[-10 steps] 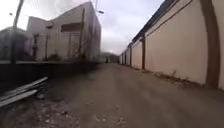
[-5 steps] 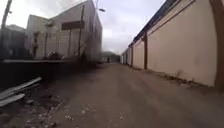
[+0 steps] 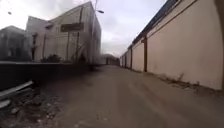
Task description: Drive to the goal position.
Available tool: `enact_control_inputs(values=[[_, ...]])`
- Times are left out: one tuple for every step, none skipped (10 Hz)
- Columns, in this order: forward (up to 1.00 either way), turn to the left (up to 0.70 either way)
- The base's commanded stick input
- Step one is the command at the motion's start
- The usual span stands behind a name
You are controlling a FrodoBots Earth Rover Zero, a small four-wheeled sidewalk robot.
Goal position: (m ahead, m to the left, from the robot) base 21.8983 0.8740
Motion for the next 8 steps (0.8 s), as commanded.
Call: enact_control_inputs(values=[[0.5, 0.0], [0.5, 0.0], [0.5, 0.0], [0.5, 0.0], [0.5, 0.0], [0.5, 0.0], [0.5, 0.0], [0.5, 0.0]])
